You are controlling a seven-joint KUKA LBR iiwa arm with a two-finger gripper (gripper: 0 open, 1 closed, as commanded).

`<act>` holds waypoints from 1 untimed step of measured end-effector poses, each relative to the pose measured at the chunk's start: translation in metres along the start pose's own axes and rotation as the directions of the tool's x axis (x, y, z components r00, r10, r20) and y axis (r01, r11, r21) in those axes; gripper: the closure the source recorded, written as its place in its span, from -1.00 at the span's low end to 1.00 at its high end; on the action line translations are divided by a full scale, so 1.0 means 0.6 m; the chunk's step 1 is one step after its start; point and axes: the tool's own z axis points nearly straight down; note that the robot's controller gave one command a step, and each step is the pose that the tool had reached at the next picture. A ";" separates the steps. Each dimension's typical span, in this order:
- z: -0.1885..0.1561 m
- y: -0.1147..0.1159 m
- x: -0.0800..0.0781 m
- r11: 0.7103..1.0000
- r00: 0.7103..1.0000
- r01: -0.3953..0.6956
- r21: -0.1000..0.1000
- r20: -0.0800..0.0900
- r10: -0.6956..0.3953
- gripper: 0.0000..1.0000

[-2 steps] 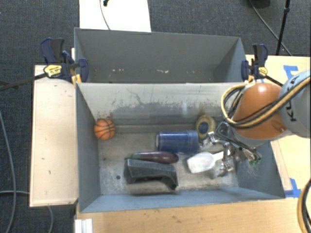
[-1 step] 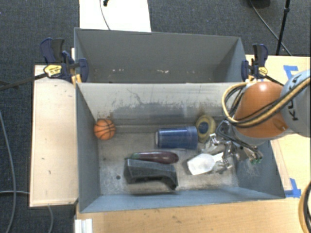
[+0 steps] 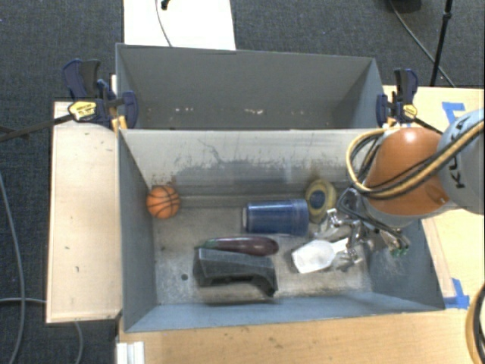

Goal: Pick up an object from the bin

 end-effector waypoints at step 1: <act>-0.005 0.001 0.001 1.000 1.000 0.000 -0.001 -0.002 0.000 1.00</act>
Offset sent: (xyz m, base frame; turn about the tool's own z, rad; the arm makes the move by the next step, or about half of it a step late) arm -0.0001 -0.0001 0.0350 0.0000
